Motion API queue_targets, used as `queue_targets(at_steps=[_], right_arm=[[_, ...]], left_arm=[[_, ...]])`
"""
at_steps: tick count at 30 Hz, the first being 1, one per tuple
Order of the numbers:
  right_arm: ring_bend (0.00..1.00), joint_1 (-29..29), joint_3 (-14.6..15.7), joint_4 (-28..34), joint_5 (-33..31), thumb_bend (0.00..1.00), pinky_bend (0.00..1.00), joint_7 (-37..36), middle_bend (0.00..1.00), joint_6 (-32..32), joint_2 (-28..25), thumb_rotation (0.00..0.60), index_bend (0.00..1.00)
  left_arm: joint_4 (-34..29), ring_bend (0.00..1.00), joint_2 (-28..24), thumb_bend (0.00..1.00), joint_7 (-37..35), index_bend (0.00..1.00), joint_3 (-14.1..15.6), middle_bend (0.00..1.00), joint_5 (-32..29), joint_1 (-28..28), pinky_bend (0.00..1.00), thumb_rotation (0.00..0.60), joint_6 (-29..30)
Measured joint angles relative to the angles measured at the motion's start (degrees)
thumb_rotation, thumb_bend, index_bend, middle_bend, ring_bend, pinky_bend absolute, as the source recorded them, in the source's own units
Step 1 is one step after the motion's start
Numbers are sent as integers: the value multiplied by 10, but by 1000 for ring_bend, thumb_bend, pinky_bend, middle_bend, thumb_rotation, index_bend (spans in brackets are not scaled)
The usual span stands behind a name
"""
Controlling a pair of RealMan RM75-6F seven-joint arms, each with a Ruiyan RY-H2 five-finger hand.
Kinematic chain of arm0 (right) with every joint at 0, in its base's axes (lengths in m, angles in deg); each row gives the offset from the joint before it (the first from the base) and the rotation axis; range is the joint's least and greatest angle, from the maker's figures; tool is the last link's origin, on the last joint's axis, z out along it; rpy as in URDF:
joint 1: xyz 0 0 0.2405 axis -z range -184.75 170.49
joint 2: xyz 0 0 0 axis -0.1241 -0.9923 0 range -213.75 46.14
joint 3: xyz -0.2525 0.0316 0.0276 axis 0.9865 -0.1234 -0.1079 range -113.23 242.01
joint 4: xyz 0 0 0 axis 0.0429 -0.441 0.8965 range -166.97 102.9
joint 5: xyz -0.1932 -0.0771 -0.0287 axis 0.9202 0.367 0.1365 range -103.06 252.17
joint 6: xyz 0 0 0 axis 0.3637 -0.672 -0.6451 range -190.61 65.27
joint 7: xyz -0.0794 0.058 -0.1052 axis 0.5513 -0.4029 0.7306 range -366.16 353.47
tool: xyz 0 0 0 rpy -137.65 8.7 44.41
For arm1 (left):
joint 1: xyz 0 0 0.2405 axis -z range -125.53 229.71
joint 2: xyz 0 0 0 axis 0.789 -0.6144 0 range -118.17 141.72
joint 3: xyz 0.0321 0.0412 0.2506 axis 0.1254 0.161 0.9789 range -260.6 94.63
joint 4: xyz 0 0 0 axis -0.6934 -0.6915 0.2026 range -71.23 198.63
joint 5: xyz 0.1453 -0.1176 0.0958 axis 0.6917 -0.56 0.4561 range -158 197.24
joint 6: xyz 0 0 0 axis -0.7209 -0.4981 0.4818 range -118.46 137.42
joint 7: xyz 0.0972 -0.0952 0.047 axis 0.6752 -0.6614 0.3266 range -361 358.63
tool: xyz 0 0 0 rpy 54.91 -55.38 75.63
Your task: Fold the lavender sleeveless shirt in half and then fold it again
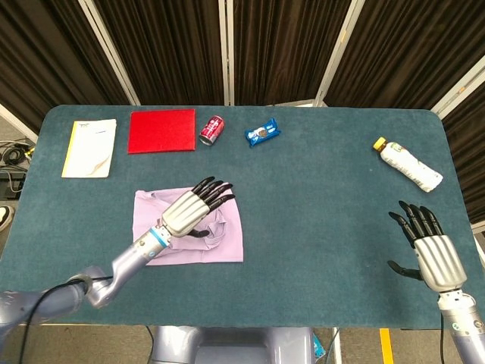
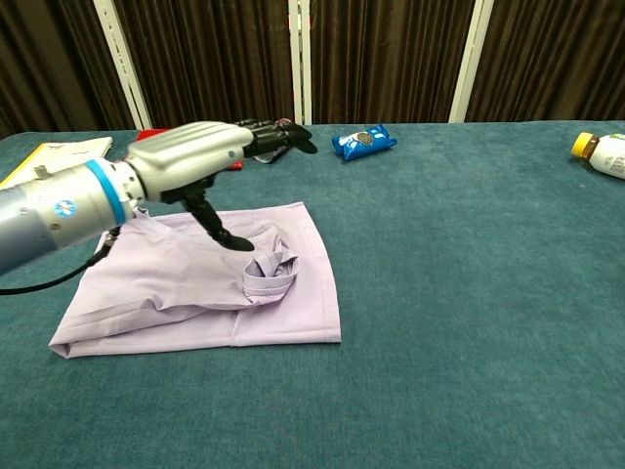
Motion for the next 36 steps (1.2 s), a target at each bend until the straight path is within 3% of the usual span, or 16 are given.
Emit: queue_targets(at_steps=[6,11,17,28,36], right_arm=[[0,1,1,6,4,0,0,-2,0,5,-4,600,166],[0,2,1,9,5,0,0,-6,0,5,-6,600,168],[0,3,3,10,6,0,0,-11,0,6,-8,600,168],[0,3,-2,3,-3,0,0,-24,0,5,-11,600,168],[0,4,-4,-1,-7,0,0,-31,0,3,-13,600,169]], left_arm=[[-115,0,-83,74,16,102,23,0,-16,-31,0,600,-8],[-143,0,-107,75,36,102,41,0,-45,-64,0,600,-19],[-119,0,-82,75,43,102,38,0,-71,-78,0,600,-30],[-55,0,-8,76,77,111,-18,0,-107,-57,0,600,-58],[1,0,52,76,97,112,-39,0,-126,-36,0,600,-84]])
